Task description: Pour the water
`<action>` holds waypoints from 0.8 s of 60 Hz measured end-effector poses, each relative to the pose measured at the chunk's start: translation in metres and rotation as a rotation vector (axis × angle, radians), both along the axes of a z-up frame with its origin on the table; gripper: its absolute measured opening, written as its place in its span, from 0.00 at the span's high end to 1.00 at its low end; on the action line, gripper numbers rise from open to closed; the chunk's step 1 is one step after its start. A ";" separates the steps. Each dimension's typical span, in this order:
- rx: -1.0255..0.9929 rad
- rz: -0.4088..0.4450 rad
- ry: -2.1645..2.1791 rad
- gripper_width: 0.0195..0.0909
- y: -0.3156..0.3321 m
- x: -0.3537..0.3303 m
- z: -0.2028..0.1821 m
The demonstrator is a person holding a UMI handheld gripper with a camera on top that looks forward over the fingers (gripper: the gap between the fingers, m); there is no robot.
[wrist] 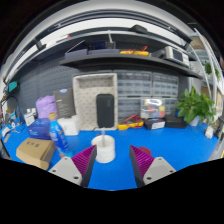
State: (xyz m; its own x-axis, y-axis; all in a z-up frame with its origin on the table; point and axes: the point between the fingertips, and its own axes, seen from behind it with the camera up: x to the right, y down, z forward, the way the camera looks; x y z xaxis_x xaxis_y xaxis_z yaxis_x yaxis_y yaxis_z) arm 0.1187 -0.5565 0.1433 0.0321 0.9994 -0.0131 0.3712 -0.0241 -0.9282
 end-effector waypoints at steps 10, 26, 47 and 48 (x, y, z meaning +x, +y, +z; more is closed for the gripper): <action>-0.032 0.094 -0.047 0.37 -0.129 0.008 -0.035; -0.039 0.173 -0.030 0.36 -0.223 -0.033 -0.061; 0.012 0.190 0.011 0.36 -0.258 -0.115 -0.078; 0.016 0.190 0.013 0.36 -0.257 -0.118 -0.079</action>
